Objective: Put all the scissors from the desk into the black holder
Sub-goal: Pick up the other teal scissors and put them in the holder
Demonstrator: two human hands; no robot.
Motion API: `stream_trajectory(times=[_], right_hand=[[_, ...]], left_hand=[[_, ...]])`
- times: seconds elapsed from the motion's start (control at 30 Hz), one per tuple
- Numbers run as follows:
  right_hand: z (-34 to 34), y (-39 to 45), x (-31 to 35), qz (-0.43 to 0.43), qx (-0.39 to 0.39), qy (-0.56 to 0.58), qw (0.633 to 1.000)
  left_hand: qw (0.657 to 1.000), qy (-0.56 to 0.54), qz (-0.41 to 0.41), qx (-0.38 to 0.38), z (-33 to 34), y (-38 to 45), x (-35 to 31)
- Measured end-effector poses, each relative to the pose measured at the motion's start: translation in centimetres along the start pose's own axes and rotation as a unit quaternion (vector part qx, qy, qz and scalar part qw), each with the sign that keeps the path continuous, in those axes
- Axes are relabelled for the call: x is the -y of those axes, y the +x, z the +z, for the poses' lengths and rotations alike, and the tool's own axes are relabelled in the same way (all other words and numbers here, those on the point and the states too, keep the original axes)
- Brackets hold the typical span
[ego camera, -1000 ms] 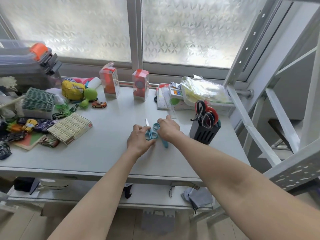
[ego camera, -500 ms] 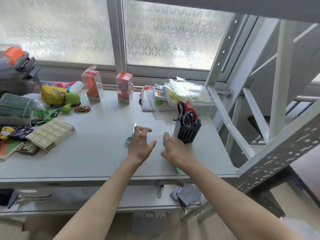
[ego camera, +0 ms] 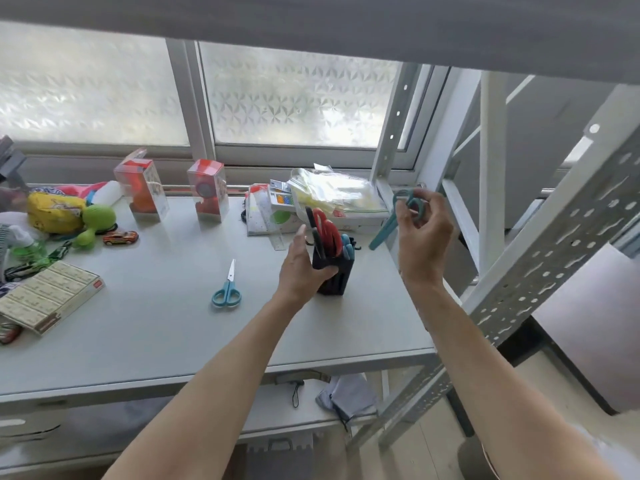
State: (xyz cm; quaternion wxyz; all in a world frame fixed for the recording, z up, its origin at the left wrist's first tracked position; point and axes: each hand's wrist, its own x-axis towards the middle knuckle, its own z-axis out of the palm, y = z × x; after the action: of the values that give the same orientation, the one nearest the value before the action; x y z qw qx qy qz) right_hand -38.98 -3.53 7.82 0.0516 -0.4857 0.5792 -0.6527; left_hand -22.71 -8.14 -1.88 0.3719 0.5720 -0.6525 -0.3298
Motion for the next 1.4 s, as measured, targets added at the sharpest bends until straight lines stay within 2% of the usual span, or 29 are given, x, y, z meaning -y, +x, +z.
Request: stream_trajectory(times=[0.23,0.4,0.57,0.7,0.8,0.97,1.1,1.2,1.27,1.4], right_hand=[[4.0,0.8,-0.7,-0.041,0.065,-0.042,0.996],[4.9,0.4,-1.8,-0.062,0.082,-0.096,0.990],[5.0,0.5,-2.0,-0.162,0.102,-0.174,0.966],[5.5,-0.6,-3.3,-0.164,0.150,-0.196,0.955],[5.4,-1.6,-4.4,-0.137,0.172,-0.178,0.959],[5.1,-3.3,-5.0,-0.090,0.155,-0.214,0.960],[5.2,-3.2,-5.0,-0.053,0.194,-0.222,0.954],[4.8,-2.7,-4.9,-0.034,0.208,-0.187,0.959],[4.3,-3.3,-5.0,-0.030,0.172,-0.159,0.972],[2.5,-7.4,-4.8,0.039,0.067,-0.119,0.990]], left_hand=[[0.999,0.028,0.023,0.024,-0.9,1.1,0.2],[0.999,0.028,0.032,0.001,-0.7,0.7,0.1],[0.999,0.019,0.028,-0.020,-0.3,0.4,-0.1],[0.999,0.024,0.024,-0.028,-0.3,0.2,-0.3],[0.999,0.025,0.019,-0.033,0.0,0.2,-0.3],[0.999,0.010,0.001,-0.043,0.4,-0.1,-0.8],[0.999,0.004,-0.007,-0.053,0.4,-0.3,-0.8],[0.999,-0.013,-0.001,-0.035,0.3,-0.4,-0.6],[0.999,-0.033,0.014,-0.009,-0.2,-0.6,-0.2],[0.998,-0.051,0.012,0.020,-2.2,-1.4,1.7]])
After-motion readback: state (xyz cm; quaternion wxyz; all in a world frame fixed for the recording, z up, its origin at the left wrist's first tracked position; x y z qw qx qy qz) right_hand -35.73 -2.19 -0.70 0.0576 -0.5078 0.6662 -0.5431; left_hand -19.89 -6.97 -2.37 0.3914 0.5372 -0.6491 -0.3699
